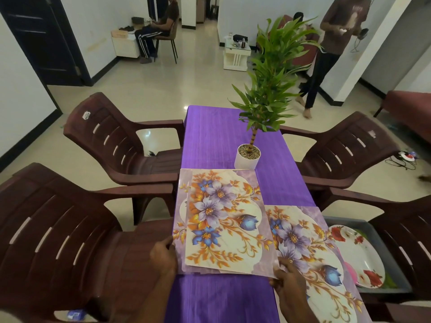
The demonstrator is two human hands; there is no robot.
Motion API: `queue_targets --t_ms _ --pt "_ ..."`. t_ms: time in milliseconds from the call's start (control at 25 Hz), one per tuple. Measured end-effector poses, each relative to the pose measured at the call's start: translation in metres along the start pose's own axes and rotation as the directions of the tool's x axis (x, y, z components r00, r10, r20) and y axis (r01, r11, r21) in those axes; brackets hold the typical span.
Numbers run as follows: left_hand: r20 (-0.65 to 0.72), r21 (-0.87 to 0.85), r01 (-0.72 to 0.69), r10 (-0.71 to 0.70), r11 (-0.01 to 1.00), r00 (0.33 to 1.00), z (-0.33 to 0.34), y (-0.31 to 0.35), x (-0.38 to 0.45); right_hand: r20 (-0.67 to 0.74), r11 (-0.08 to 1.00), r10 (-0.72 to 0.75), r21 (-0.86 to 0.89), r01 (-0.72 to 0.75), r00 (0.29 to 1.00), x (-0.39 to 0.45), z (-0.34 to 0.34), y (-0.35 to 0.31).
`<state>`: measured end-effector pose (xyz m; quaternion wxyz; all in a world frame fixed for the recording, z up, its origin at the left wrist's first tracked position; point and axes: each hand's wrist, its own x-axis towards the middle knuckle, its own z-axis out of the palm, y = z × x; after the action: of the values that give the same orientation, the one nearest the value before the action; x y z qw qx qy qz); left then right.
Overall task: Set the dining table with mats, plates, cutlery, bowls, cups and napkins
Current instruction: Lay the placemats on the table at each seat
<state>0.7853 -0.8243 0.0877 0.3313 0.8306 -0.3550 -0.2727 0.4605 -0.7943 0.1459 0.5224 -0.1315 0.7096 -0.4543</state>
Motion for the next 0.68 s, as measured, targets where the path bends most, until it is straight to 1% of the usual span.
queue_targets --t_ms 80,240,280,360,400,440,480,520,560,600,680 --pt "0.013 0.034 -0.021 0.02 0.999 1.0 0.0 -0.001 0.002 0.007 0.999 0.02 0.049 -0.02 1.0 -0.006 -0.001 0.001" --pt "0.071 0.091 -0.046 0.039 0.995 0.997 0.004 -0.016 0.012 0.058 0.997 0.019 0.074 -0.023 0.998 -0.015 -0.001 0.001" --pt "0.075 0.053 -0.042 0.038 0.998 0.996 0.002 -0.016 0.013 0.077 0.996 0.017 0.082 -0.023 0.997 -0.018 -0.001 0.0" --pt "0.023 -0.139 -0.013 0.016 0.99 1.0 -0.011 -0.003 0.008 0.112 0.994 -0.006 0.109 -0.007 0.994 -0.028 0.0 -0.003" --pt "0.015 -0.3 0.023 -0.02 0.954 1.0 -0.023 0.008 0.003 0.128 0.993 -0.021 0.118 0.006 0.992 -0.034 0.002 -0.006" --pt "0.06 -0.459 0.074 -0.052 0.885 0.997 -0.04 0.019 -0.001 0.148 0.993 -0.039 0.12 0.021 0.988 -0.04 0.004 -0.009" --pt "0.139 -0.579 0.132 -0.061 0.805 0.988 -0.056 0.026 -0.007 0.17 0.993 -0.06 0.113 0.041 0.984 -0.045 0.008 -0.01" --pt "0.212 -0.609 0.17 -0.047 0.775 0.976 -0.074 0.03 -0.009 0.194 0.993 -0.077 0.098 0.059 0.978 -0.051 0.013 -0.011" --pt "0.245 -0.589 0.145 0.005 0.795 0.97 -0.097 0.027 -0.015 0.229 0.994 -0.09 0.08 0.073 0.969 -0.058 0.02 -0.009" --pt "0.259 -0.566 0.112 0.048 0.817 0.965 -0.12 0.02 -0.024 0.266 0.995 -0.096 0.059 0.084 0.959 -0.067 0.027 -0.006" --pt "0.254 -0.578 0.107 0.054 0.809 0.966 -0.164 -0.002 -0.046 0.335 0.992 -0.124 0.024 0.124 0.934 -0.085 0.046 0.01"
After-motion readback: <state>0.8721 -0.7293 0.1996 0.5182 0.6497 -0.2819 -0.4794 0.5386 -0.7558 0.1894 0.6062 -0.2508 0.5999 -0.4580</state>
